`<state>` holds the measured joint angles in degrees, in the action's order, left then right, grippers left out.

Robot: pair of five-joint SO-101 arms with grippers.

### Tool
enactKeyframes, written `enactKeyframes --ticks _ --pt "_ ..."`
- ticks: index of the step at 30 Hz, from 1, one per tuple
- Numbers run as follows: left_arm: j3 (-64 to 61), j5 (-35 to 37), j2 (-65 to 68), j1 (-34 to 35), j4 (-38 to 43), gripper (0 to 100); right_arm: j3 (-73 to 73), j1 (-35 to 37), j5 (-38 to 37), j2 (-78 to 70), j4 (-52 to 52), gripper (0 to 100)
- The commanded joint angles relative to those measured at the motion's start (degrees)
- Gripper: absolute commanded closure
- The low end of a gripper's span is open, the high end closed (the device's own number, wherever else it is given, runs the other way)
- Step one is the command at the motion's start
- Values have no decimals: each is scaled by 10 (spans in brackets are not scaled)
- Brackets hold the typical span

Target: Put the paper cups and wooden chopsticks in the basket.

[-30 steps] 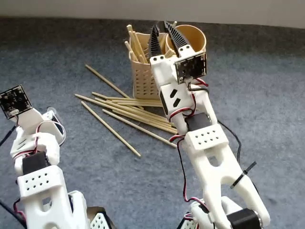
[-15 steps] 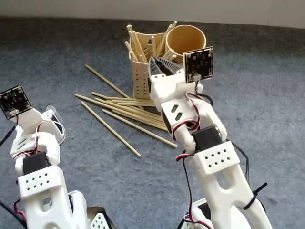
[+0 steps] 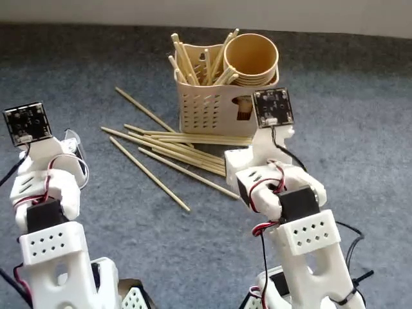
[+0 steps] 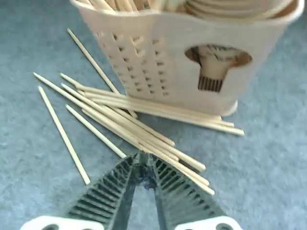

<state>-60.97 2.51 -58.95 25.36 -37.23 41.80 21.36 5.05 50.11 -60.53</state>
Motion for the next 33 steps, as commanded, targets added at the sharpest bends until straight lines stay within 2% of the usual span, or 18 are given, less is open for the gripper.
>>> enactKeyframes --ticks 1,7,14,24,31,33 --pt "112 -58 -5 -40 -116 870 56 -25 5 21 -17 994" --pt "199 -118 -4 -80 -229 870 154 -35 5 21 -17 994" --pt "243 -150 -4 -80 -295 867 199 -76 5 21 -17 994" --pt "327 -148 1 -81 -356 866 276 -80 4 22 -14 994" --pt "461 -150 177 -80 -451 866 385 -80 5 22 110 994" --pt "491 -149 232 -80 -477 866 404 -80 4 22 115 994"
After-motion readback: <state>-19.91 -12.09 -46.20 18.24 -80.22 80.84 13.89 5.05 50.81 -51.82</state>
